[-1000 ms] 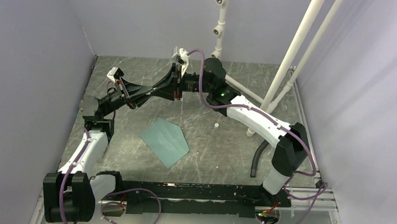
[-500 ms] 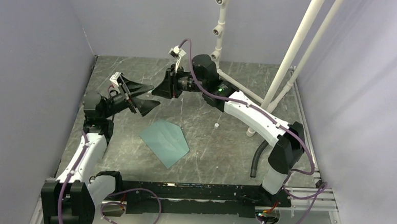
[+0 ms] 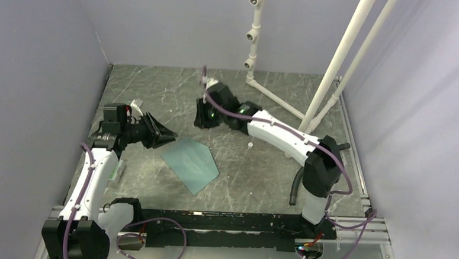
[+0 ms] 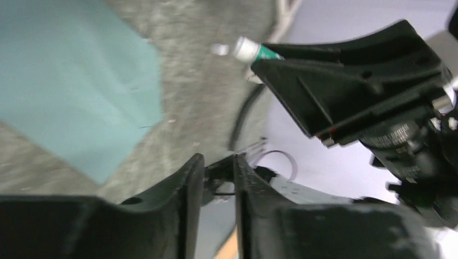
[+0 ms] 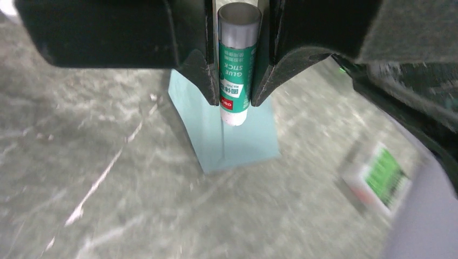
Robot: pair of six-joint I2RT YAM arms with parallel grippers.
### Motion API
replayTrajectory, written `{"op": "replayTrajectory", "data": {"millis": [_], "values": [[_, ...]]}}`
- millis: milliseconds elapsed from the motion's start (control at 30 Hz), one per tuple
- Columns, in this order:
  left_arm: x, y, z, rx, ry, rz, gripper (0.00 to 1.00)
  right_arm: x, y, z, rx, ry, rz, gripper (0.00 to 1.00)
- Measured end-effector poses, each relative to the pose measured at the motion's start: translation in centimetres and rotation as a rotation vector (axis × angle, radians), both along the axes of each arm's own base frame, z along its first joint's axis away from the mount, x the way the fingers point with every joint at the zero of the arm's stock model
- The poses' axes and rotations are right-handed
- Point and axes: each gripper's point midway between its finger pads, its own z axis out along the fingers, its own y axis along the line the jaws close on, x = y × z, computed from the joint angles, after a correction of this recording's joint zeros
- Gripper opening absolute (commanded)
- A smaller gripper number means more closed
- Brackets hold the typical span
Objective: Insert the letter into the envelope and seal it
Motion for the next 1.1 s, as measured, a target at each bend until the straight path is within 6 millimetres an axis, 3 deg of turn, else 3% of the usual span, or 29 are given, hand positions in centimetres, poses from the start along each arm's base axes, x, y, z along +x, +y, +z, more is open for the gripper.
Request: {"op": "replayTrajectory", "data": {"millis": [100, 200, 267, 600, 767, 1000, 1100], "values": [[-0.6, 0.7, -3.6, 0.071, 0.073, 0.006, 0.05, -2.6, 0.2, -4.3, -0.129, -0.026, 0.044, 0.0], [-1.3, 1.0, -7.7, 0.103, 0.176, 0.001, 0.02, -5.7, 1.1, -7.8, -0.24, -0.055, 0.119, 0.0], [-1.4, 1.3, -9.8, 0.119, 0.241, 0.001, 0.02, -7.1, 1.8, -9.1, -0.276, -0.067, 0.164, 0.0], [0.7, 2.3, -16.4, 0.186, 0.384, 0.002, 0.02, -7.0, 2.8, -14.7, -0.418, -0.048, 0.213, 0.0], [0.9, 2.8, -18.1, 0.222, 0.421, 0.01, 0.02, -7.2, 3.1, -16.1, -0.463, -0.002, 0.236, 0.0], [0.5, 3.5, -20.8, 0.268, 0.496, 0.015, 0.03, -7.4, 3.6, -15.8, -0.479, 0.022, 0.263, 0.0], [0.5, 3.4, -21.1, 0.26, 0.509, 0.013, 0.03, -7.4, 4.0, -16.1, -0.489, 0.032, 0.276, 0.0]]}}
